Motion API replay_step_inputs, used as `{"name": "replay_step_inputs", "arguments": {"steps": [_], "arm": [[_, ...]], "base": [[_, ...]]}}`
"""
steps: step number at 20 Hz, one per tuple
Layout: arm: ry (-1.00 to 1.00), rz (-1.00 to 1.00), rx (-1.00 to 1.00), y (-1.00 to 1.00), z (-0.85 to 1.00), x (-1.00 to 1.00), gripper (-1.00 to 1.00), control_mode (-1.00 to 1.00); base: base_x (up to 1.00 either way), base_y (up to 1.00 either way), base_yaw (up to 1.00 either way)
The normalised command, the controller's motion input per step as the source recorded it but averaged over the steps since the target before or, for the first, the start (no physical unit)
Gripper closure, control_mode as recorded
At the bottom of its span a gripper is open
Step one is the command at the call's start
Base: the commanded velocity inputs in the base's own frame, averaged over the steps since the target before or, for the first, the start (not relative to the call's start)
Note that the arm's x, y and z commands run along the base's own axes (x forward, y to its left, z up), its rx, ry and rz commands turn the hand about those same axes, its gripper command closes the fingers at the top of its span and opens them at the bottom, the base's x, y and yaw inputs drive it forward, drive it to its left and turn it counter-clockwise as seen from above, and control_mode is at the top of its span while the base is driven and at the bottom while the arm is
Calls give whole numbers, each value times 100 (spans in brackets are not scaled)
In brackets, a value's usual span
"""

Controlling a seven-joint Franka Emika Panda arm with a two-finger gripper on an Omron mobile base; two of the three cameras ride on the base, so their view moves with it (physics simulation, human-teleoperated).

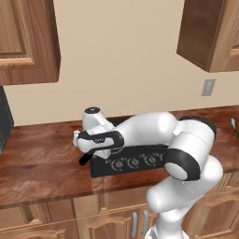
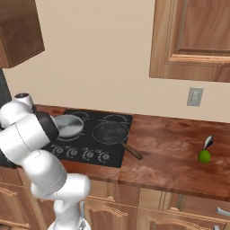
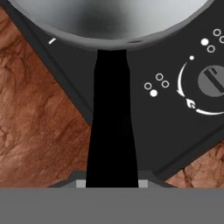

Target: Place both pans onto different burners. Then place the lime and the fish on different pans.

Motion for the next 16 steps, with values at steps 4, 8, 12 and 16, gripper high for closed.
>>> {"name": "replay_step_inputs", "arguments": {"steps": [4, 8, 12, 16], "arm": [[0, 0, 0, -21, 0, 0, 100, -100], [0, 0, 0, -16, 0, 0, 100, -100], [0, 0, 0, -4, -4, 0, 100, -100], [0, 0, 0, 0, -13, 3, 100, -100]], "base": [[0, 0, 0], [0, 0, 0], [0, 0, 0], [0, 0, 0]]}}
